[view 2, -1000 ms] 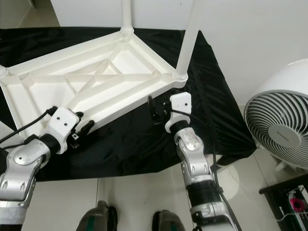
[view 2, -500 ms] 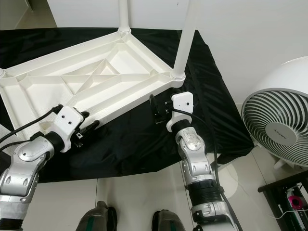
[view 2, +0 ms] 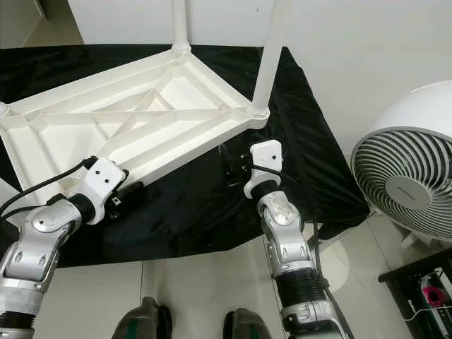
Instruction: Building children table
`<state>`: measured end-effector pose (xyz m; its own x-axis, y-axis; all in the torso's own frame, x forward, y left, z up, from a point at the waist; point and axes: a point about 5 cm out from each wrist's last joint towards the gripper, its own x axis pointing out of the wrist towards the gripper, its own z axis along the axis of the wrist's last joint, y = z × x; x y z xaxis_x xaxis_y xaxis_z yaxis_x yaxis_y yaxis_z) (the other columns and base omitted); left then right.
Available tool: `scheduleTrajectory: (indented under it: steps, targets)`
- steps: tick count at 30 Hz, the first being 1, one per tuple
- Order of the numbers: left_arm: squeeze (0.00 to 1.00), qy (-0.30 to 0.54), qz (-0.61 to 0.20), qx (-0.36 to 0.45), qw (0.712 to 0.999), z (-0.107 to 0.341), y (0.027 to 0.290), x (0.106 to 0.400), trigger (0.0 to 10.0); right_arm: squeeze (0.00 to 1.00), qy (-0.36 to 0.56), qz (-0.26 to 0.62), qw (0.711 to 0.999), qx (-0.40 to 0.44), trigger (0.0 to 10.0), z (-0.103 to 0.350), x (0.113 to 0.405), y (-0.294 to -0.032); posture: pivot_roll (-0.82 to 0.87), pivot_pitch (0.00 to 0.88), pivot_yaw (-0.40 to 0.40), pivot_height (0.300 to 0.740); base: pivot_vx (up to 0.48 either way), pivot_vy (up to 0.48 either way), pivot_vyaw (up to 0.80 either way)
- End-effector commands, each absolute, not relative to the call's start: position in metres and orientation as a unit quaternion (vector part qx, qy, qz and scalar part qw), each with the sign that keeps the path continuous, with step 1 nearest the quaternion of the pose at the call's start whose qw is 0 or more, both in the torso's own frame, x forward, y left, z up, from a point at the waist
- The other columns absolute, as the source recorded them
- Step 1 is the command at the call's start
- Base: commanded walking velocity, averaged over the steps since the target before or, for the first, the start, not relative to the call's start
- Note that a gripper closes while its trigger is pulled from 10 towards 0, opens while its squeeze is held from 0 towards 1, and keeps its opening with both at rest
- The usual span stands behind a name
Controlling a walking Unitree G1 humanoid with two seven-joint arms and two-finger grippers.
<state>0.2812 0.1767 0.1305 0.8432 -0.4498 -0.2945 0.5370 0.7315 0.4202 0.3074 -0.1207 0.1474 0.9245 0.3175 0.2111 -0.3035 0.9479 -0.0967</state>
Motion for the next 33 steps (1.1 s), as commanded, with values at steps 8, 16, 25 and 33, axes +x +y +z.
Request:
scheduleTrajectory:
  steps: [8, 16, 25, 33]
  targets:
    - [0.0, 0.101, -0.245, 0.286, 0.921, 0.125, 0.179, 0.289, 0.0, 0.0, -0.114, 0.163, 0.979, -0.033, 10.0, 0.146, 0.305, -0.119, -0.01, 0.024, 0.01, 0.74, 0.0, 0.0, 0.0]
    - [0.0, 0.079, -0.252, 0.292, 0.919, 0.133, 0.162, 0.307, 0.0, 0.0, -0.116, 0.161, 0.98, -0.033, 10.0, 0.146, 0.305, -0.119, -0.01, 0.015, 0.014, 0.74, 0.0, 0.0, 0.0]
    - [0.0, 0.019, -0.246, 0.287, 0.926, 0.157, 0.121, 0.343, 1.0, 0.0, -0.119, 0.161, 0.979, -0.03, 10.0, 0.148, 0.307, -0.116, -0.02, 0.007, 0.021, 0.74, 0.0, 0.0, 0.0]
    - [0.0, -0.006, -0.278, 0.284, 0.918, 0.16, 0.096, 0.341, 10.0, 0.0, -0.119, 0.151, 0.981, -0.03, 10.0, 0.146, 0.305, -0.117, -0.03, 0.015, 0.039, 0.74, 0.0, 0.0, 0.0]
